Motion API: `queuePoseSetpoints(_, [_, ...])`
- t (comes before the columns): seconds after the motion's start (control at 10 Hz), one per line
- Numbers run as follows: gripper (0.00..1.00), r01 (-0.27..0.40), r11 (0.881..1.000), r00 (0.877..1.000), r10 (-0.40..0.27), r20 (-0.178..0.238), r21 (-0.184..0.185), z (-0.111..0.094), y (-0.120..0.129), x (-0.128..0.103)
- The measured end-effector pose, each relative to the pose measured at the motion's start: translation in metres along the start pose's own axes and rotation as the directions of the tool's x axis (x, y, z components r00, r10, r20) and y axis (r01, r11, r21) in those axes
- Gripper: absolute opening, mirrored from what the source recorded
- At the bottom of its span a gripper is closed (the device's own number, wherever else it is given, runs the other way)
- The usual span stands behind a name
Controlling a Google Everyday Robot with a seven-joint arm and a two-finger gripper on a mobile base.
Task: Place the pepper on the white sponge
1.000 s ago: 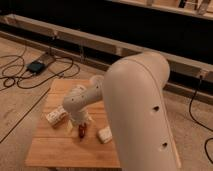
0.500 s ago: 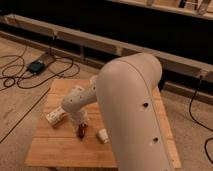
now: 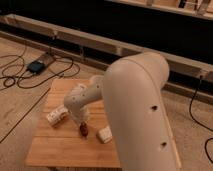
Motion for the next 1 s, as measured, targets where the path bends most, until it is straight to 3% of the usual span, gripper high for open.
queuePoseSetpoints(0.3, [0.0,0.0,1.0,0.999,0.001,0.034,-0.017,-0.045,-0.025,0.014])
queuePoseSetpoints(0.6, [0.0,-0.019,1.0,0.998,0.018,0.068,0.005,-0.078,-0.066,0.026])
queuePoseSetpoints(0.8, [0.0,-0.055,0.998,0.997,0.053,0.062,0.034,-0.081,-0.103,0.036])
queuePoseSetpoints(1.0, [0.0,-0.063,0.997,0.997,0.061,0.045,0.047,-0.074,-0.117,0.042])
